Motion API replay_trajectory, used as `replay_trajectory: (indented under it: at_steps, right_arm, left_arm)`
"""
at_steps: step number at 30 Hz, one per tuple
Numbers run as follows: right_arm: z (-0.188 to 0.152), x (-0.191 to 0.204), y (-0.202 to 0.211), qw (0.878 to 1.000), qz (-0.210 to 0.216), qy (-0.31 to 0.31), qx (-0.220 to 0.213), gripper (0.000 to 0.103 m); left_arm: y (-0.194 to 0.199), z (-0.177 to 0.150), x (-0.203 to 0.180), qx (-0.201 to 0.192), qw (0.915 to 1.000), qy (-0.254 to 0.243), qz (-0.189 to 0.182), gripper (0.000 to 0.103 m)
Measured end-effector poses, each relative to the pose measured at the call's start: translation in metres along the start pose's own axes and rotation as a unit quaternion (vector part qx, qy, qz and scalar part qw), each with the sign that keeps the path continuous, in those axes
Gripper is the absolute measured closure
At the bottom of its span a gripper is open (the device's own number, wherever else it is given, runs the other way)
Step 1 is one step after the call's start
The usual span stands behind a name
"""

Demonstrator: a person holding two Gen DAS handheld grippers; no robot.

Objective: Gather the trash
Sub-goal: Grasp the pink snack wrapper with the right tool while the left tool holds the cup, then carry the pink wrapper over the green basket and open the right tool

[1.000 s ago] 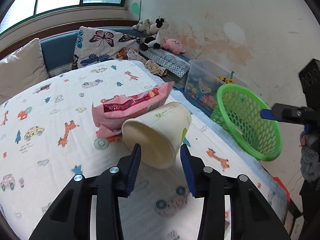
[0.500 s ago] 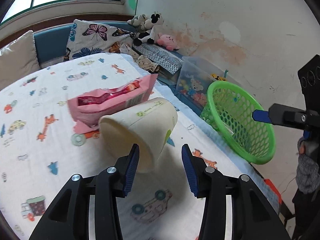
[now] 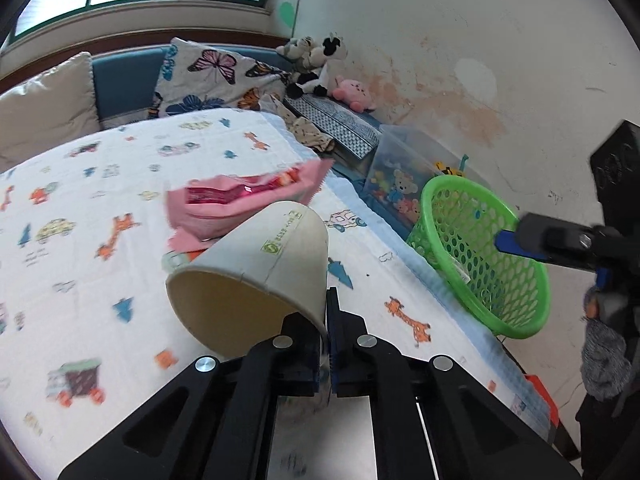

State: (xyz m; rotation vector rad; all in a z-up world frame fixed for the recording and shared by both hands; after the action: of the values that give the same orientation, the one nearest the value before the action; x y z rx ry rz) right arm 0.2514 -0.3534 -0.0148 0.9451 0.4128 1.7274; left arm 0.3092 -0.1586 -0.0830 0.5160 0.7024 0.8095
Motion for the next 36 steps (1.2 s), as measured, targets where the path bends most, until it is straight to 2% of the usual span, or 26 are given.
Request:
replay_trajectory:
  at_steps: [8, 12, 17, 23, 27, 29, 32, 36]
  right_arm:
    - [0.02, 0.018, -0.038, 0.997, 0.051, -0.046, 0.028, 0.019]
    - [0.032, 0.029, -0.06, 0.995, 0.062, -0.065, 0.035, 0.019]
    - [0.044, 0.032, -0.094, 0.986, 0.088, -0.13, 0.05, 0.022]
    - [0.053, 0.017, -0.129, 0.973, 0.081, -0.206, 0.06, 0.025]
    - [0.048, -0.003, -0.151, 0.957, 0.084, -0.266, 0.072, 0.032]
    - [0.047, -0.007, -0.155, 0.954, 0.087, -0.277, 0.074, 0.037]
    - [0.045, -0.011, -0.156, 0.953, 0.095, -0.279, 0.065, 0.048]
    - [0.047, -0.009, -0.148, 0.961, 0.092, -0.256, 0.052, 0.056]
  left_arm:
    - [0.059, -0.019, 0.013, -0.026, 0.9995, 0.007, 0.019, 0.099]
    - [0.084, -0.027, 0.024, -0.035, 0.9988, 0.02, 0.026, 0.099]
    - [0.108, -0.035, 0.033, -0.048, 0.9979, 0.027, 0.033, 0.099]
    - [0.126, -0.038, 0.043, -0.062, 0.9968, 0.04, 0.032, 0.099]
    - [0.131, -0.042, 0.048, -0.064, 0.9965, 0.041, 0.035, 0.099]
    - [0.132, -0.045, 0.049, -0.064, 0.9964, 0.04, 0.039, 0.099]
    - [0.132, -0.045, 0.052, -0.064, 0.996, 0.048, 0.039, 0.099]
    - [0.134, -0.045, 0.052, -0.066, 0.9957, 0.051, 0.04, 0.099]
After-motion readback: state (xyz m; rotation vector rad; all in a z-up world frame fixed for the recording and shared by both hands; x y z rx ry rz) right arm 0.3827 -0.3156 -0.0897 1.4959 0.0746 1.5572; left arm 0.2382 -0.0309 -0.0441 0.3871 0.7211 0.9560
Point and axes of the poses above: each gripper's, at about its wrist camera, not at the fingertips, and y roughly against the way its jaws point, x to its left, z to its top, the point moved 4 cm from there along -y, roughly the way its jaws point, and after that the axes turned 5 degrees about y, right-handed, at the moved point
